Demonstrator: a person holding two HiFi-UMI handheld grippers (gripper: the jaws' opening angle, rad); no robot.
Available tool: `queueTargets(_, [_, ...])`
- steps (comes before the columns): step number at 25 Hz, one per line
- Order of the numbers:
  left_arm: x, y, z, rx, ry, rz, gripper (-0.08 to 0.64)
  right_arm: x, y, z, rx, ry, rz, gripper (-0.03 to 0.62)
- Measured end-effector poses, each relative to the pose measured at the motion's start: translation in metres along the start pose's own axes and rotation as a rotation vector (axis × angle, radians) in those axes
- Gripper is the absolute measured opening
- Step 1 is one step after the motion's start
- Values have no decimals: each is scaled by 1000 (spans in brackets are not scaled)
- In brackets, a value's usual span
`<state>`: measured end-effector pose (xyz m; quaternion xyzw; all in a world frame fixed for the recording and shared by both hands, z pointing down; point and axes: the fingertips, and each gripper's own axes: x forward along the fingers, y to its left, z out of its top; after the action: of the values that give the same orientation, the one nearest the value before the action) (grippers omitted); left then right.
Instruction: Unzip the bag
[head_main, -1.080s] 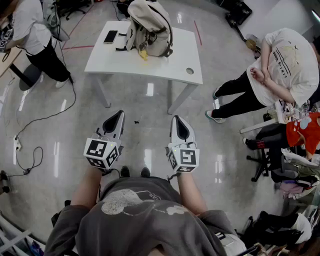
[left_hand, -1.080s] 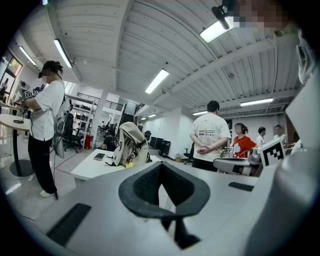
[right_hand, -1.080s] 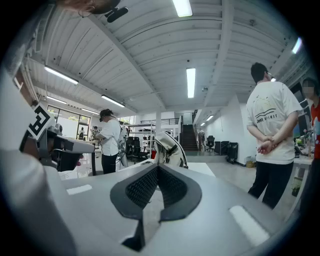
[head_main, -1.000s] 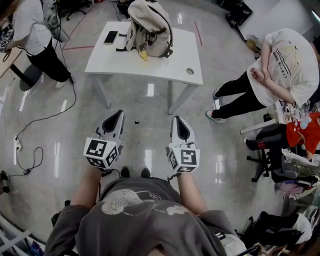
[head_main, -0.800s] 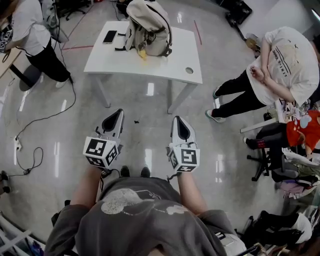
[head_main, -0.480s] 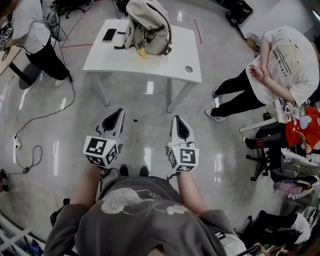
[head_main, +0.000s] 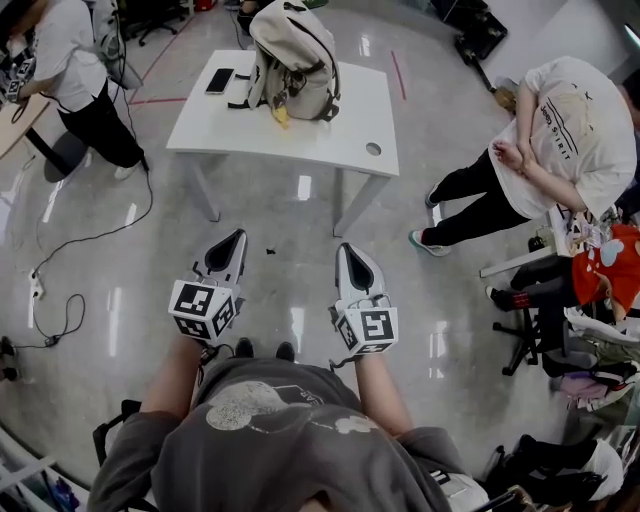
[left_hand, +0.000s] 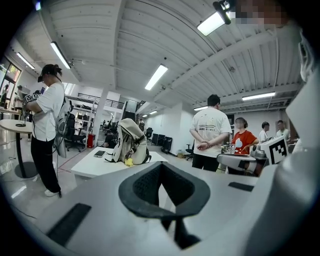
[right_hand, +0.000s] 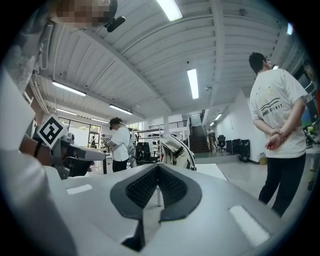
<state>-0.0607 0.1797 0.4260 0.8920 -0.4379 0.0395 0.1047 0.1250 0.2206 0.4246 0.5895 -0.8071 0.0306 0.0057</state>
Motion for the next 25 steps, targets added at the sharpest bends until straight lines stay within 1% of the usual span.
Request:
queueTargets(5, [7, -10, 0, 29, -6, 19, 5, -3, -23, -6, 3, 15, 8, 0])
queueTargets(8, [8, -9, -4, 64, 6, 35, 5, -3, -33, -14, 17, 38, 2, 0])
queueTargets(12, [11, -6, 1, 53, -2, 56, 5, 0, -38, -22, 25, 65, 12, 0])
queueTargets(19, [44, 4, 9, 47, -25, 16, 5, 27, -35, -27, 0, 89, 38, 0])
queueTargets(22, [66, 14, 10, 30, -36, 0, 5, 49, -40, -28, -13, 92, 32, 0])
queueTargets(25, [88, 30, 12, 33, -40, -12, 5, 78, -46, -31, -24, 98, 28, 0])
